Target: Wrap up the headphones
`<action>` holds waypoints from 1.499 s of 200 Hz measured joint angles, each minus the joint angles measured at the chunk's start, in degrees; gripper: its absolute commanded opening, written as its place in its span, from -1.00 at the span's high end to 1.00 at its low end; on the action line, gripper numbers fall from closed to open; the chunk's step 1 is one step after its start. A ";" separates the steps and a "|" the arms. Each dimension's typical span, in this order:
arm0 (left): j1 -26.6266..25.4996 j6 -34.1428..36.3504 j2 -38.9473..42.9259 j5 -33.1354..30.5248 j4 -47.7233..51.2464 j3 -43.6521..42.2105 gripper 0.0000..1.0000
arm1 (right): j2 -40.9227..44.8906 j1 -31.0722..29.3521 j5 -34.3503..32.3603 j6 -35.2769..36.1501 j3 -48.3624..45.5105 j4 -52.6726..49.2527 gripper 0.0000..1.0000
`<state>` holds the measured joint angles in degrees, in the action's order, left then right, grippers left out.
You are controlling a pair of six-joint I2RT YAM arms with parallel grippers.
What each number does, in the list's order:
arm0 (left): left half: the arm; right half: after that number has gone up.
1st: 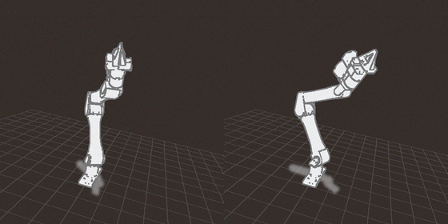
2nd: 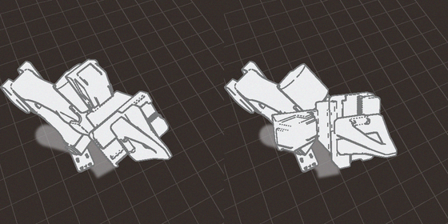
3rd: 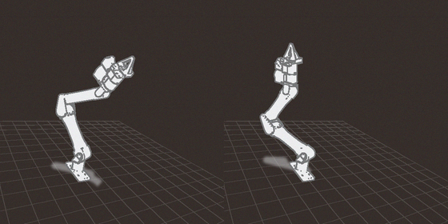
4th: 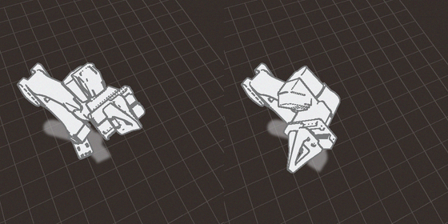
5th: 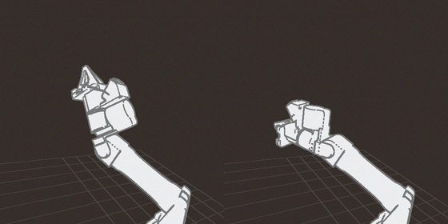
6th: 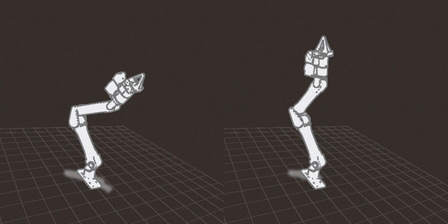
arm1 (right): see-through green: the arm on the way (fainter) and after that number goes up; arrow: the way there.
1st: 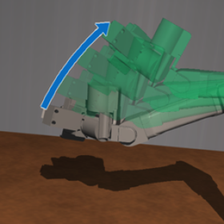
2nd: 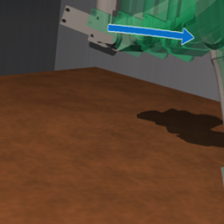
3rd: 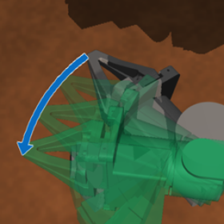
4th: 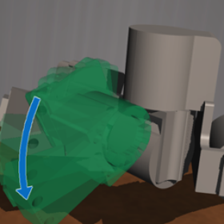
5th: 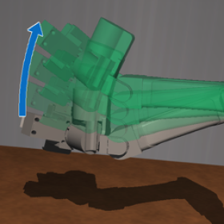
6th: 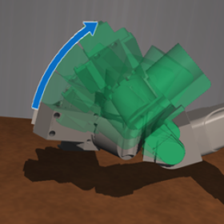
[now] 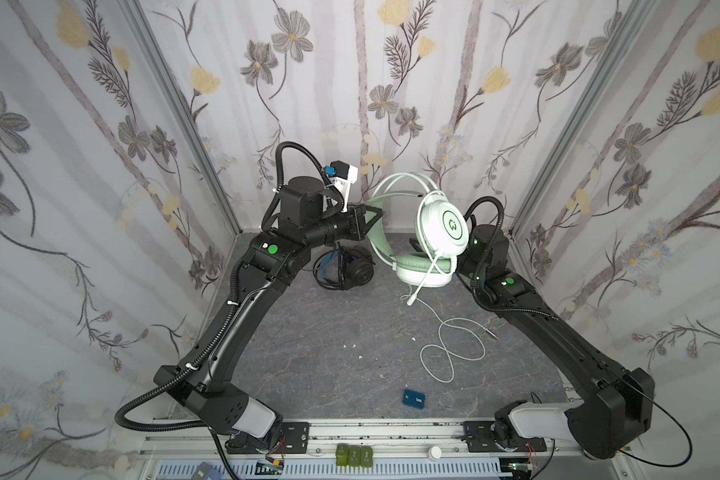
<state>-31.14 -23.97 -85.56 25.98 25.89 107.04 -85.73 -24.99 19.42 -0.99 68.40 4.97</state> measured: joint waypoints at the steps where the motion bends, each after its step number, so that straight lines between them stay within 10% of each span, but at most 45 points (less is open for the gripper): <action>1: 0.00 -0.13 0.00 0.00 -0.15 0.00 1.00 | -0.04 0.00 0.04 -0.07 -0.02 0.09 0.09; 168: -1.07 -5.51 0.26 -10.25 -5.95 0.72 1.00 | -7.87 0.00 11.56 -10.16 -9.75 16.76 0.47; 229: -1.07 -6.27 0.57 -13.40 -6.75 0.44 1.00 | -9.73 0.04 13.22 -11.58 -11.21 18.73 0.94; 300: -1.18 -9.70 1.11 -25.11 -6.80 -0.66 1.00 | -10.45 -2.25 5.22 -8.85 -7.91 9.53 1.00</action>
<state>-32.32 -33.67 -84.44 0.86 19.09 106.39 -96.18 -27.24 24.64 -9.85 60.49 14.50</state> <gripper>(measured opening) 0.061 0.054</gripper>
